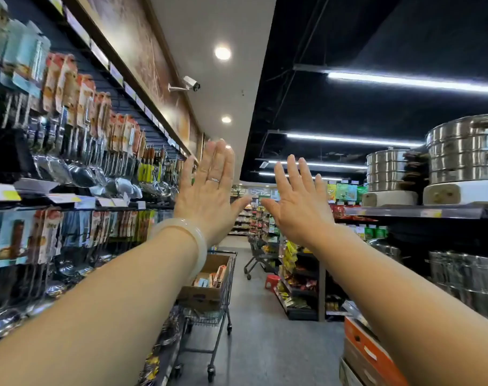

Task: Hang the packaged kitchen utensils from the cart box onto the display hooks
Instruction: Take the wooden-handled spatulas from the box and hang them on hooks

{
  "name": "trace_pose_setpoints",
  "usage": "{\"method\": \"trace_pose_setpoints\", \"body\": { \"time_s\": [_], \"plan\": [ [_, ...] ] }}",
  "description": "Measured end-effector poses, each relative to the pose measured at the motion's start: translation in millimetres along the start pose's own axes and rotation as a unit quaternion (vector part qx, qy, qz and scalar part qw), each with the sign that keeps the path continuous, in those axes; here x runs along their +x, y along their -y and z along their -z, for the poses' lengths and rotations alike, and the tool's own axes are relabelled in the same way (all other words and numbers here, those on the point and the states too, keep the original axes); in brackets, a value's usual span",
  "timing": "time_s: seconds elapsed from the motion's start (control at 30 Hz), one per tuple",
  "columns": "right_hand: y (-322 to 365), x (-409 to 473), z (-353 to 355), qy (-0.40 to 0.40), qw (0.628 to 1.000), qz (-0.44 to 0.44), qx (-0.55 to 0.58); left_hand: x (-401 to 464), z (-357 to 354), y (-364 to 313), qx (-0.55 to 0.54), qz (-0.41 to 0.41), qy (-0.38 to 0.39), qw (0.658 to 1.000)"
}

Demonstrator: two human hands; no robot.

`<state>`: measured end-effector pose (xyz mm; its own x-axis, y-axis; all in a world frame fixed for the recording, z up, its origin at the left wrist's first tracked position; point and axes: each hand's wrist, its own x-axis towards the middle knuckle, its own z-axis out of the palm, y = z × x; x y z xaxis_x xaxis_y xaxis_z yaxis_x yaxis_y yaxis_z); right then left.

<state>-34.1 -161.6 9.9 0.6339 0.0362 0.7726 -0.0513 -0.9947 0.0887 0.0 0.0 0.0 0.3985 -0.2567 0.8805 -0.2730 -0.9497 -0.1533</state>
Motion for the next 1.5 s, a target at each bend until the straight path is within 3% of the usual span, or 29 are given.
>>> {"method": "trace_pose_setpoints", "body": {
  "time_s": [0.27,0.5,0.9,1.5],
  "plan": [
    [-44.7,131.4,-154.6,0.017,0.999,0.044,-0.020,88.8,-174.0,-13.6,0.016,0.017,0.072,0.997],
    [-54.0,244.8,-296.7,0.028,0.998,0.054,0.023,160.6,-329.5,19.8,0.042,0.031,0.064,0.997],
    [-32.7,454.9,-608.6,0.078,0.995,0.047,0.033,280.0,-676.8,104.1,0.020,0.037,0.101,0.994],
    [-58.8,717.3,-1147.5,0.239,0.965,0.030,0.106,396.9,-1227.6,195.5,-0.010,0.025,0.301,0.953]
  ]
}}
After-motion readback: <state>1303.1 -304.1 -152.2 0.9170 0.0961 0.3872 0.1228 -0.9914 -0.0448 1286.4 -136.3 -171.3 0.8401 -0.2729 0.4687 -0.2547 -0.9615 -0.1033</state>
